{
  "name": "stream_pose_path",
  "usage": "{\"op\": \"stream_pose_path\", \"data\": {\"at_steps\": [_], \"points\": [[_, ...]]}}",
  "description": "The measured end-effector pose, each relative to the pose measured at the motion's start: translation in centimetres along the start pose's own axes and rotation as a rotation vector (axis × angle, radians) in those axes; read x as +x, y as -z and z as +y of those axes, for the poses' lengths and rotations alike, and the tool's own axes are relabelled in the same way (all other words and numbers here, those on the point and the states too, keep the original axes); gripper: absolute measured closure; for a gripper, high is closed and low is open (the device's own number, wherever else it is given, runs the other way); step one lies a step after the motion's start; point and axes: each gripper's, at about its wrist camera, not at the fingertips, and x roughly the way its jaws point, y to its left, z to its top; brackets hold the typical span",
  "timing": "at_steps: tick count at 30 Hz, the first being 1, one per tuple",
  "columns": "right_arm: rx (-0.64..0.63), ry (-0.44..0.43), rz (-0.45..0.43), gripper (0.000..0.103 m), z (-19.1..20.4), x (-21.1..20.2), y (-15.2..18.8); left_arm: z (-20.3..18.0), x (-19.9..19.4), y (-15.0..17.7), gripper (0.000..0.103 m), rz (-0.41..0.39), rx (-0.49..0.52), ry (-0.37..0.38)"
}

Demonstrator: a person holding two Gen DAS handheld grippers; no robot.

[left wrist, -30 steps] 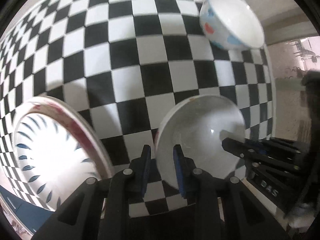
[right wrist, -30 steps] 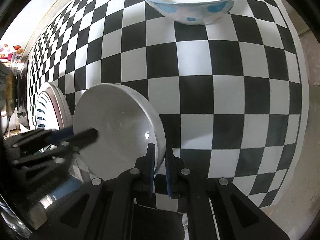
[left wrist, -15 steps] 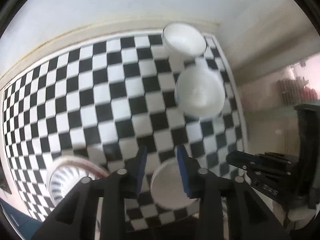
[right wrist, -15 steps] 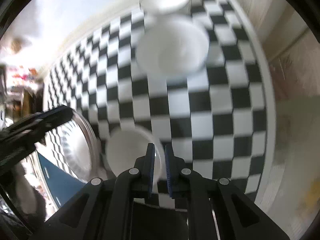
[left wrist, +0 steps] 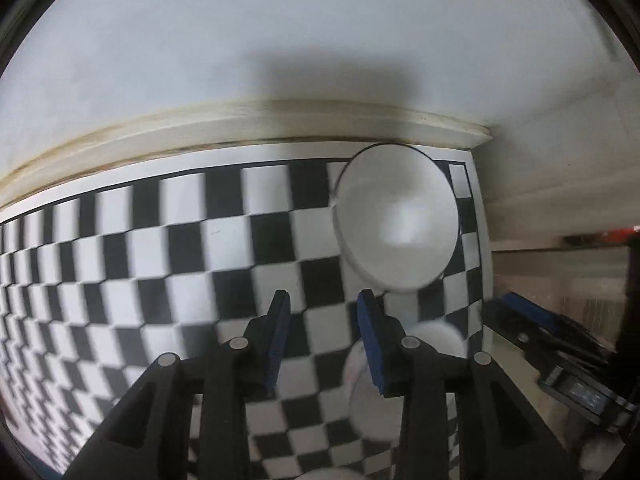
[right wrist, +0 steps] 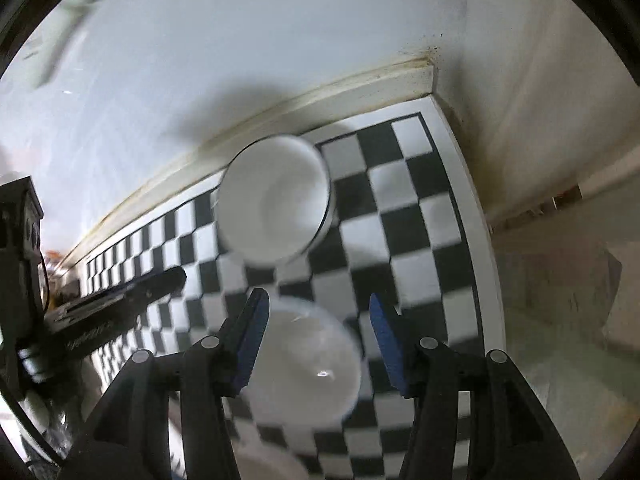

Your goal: Organize plates and bowls

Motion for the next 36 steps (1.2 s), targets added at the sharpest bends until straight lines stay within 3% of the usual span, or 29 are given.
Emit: {"op": "stream_pose_path", "data": {"at_steps": [7, 9, 12, 15, 23, 30, 36], "points": [[0.08, -0.027, 0.063, 0.049, -1.6, 6.0, -4.3, -0.4, 5.4, -3.3, 0.071, 0.094, 0.004, 0.015], [0.095, -0.04, 0.068, 0.054, -1.8, 7.0, -4.9, -0.4, 5.9, -3.7, 0.072, 0.08, 0.016, 0.013], [0.104, -0.048, 0.081, 0.079, -1.8, 8.0, -5.5, -0.4, 6.2, -4.1, 0.084, 0.059, 0.04, 0.013], [0.105, -0.074, 0.092, 0.089, -1.7, 8.6, -5.7, -0.4, 6.2, -4.3, 0.085, 0.059, 0.04, 0.022], [0.054, -0.023, 0.09, 0.09, 0.2, 8.0, -5.3, -1.5, 4.9, -3.8, 0.085, 0.025, 0.07, -0.005], [0.04, -0.034, 0.047, 0.09, 1.7, 4.7, -3.6, -3.3, 1.2, -2.2, 0.085, -0.024, 0.12, -0.016], [0.017, -0.032, 0.01, 0.09, 2.9, 0.9, -1.3, -3.7, -1.8, 0.4, 0.085, -0.055, 0.117, 0.018]]}}
